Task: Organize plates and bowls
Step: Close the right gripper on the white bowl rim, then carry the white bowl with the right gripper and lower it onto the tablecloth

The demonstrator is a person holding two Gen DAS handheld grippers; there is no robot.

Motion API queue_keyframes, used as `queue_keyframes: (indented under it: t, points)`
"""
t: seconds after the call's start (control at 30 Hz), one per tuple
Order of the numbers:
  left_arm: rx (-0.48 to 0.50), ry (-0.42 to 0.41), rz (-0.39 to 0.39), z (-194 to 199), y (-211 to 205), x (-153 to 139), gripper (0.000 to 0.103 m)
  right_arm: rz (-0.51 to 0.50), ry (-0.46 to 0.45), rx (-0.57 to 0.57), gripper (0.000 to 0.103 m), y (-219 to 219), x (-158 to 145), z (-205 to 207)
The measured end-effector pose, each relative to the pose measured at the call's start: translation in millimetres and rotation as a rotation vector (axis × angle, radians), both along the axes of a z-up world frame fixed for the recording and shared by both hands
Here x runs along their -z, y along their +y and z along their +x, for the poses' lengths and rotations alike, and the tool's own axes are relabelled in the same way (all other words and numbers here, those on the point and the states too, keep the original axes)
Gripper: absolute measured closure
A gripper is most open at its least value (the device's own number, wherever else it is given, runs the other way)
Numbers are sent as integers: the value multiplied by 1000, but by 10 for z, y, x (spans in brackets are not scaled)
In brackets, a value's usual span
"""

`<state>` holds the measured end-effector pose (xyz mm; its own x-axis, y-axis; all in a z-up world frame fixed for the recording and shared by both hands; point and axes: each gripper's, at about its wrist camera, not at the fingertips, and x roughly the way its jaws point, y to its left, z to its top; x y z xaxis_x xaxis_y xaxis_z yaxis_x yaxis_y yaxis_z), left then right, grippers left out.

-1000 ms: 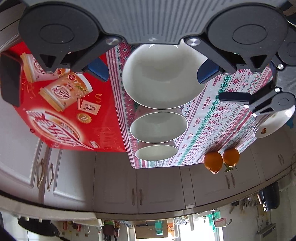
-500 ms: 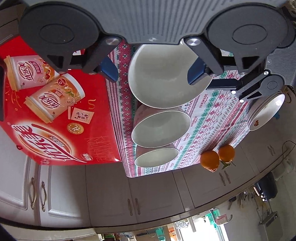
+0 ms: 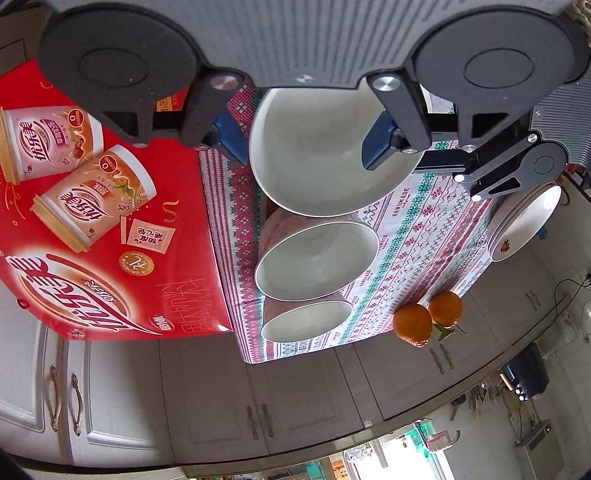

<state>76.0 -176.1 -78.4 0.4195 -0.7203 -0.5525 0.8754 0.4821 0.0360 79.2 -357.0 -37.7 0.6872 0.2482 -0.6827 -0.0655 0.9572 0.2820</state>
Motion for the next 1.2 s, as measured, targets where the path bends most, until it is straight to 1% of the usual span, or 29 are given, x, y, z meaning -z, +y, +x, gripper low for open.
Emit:
queue_keyframes:
  t: [0.1, 0.27, 0.37, 0.5, 0.8, 1.2]
  points:
    - [0, 4, -3, 10, 4, 4, 19, 7, -1, -12, 30, 21, -7, 0]
    - [-3, 15, -2, 23, 22, -5, 19, -9, 5, -9, 29, 70, -34, 4]
    - [-9, 28, -4, 30, 68, -25, 19, -8, 3, -14, 29, 114, -68, 6]
    - [-26, 26, -1, 19, 170, -85, 19, -15, -8, -43, 29, 228, -127, 23]
    - [-112, 33, 13, 38, 526, -193, 19, -2, -16, -143, 29, 614, -177, 196]
    - [-240, 49, 17, 169, 1037, -215, 19, -5, -14, -281, 29, 1194, -168, 575]
